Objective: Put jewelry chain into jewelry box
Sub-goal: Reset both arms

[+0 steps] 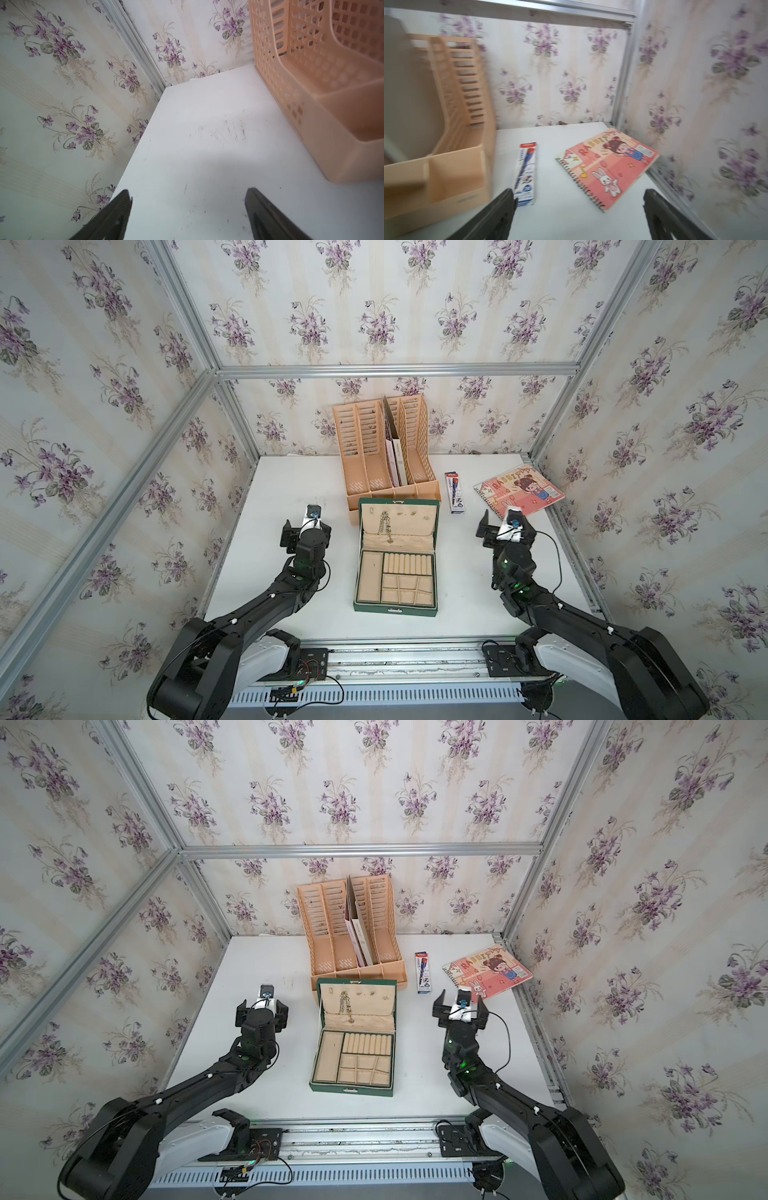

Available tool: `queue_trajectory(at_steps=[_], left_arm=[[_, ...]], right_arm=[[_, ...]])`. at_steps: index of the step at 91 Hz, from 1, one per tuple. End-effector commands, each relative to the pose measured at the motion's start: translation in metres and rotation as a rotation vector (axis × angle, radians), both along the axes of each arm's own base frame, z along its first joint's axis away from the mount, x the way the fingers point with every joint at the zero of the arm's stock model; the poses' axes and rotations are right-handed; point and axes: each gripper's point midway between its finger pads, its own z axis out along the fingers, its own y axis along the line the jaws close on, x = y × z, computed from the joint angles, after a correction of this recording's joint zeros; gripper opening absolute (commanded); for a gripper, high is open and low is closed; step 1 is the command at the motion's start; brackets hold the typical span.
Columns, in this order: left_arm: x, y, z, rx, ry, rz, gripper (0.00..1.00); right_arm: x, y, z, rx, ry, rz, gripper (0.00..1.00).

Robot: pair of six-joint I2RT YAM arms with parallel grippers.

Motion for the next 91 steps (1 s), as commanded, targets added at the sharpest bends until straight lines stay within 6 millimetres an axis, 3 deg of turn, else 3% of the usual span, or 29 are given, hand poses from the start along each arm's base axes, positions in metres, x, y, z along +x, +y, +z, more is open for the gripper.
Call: queue_trajectory(at_steps=[1, 6, 16, 27, 38, 43, 46, 50, 55, 60, 64, 70, 74, 91], left_arm=[[0.008, 0.005, -0.015, 0.002, 0.031, -0.038, 0.89], [0.009, 0.018, -0.017, -0.046, -0.006, 0.001, 0.9], [0.014, 0.017, -0.016, -0.109, -0.03, -0.105, 0.91], [0.022, 0.031, -0.013, -0.238, -0.081, -0.093, 0.91], [0.035, 0.031, -0.015, -0.357, -0.073, -0.117, 0.91], [0.039, 0.024, -0.021, -0.37, -0.082, -0.16, 0.92], [0.04, 0.022, -0.025, -0.367, -0.086, -0.175, 0.92], [0.04, 0.019, -0.045, -0.364, -0.057, -0.19, 0.92], [0.046, 0.024, -0.039, -0.339, -0.135, -0.179, 0.92], [0.054, 0.033, -0.034, -0.365, -0.104, -0.106, 0.93], [0.055, 0.041, -0.048, -0.37, 0.0, -0.035, 0.93], [0.052, 0.042, -0.052, -0.36, -0.036, -0.032, 0.95], [0.053, 0.044, -0.045, -0.345, -0.09, -0.037, 0.97], [0.053, 0.041, -0.047, -0.346, -0.072, -0.045, 0.97]], right_arm=[[-0.001, -0.023, -0.023, 0.05, 0.025, 0.02, 0.99], [-0.007, -0.032, -0.036, 0.114, 0.002, 0.037, 0.99], [0.004, -0.019, -0.041, 0.112, -0.001, 0.14, 1.0], [0.006, -0.013, -0.022, 0.076, -0.136, 0.179, 1.0], [0.005, -0.001, -0.032, 0.036, -0.157, 0.251, 1.0], [0.013, 0.002, -0.044, 0.038, -0.087, 0.25, 1.0], [0.021, 0.001, -0.049, 0.047, -0.048, 0.235, 1.0], [0.029, -0.004, -0.048, 0.043, -0.051, 0.199, 1.0], [0.033, -0.013, -0.053, 0.071, -0.023, 0.145, 1.0], [0.039, -0.026, -0.056, 0.109, -0.012, 0.084, 1.0], [0.046, -0.031, -0.062, 0.136, 0.022, 0.078, 1.0], [0.047, -0.032, -0.063, 0.141, 0.031, 0.079, 1.0], [0.045, -0.031, -0.058, 0.137, 0.004, 0.084, 1.0], [0.048, -0.027, -0.061, 0.13, 0.026, 0.108, 1.0]])
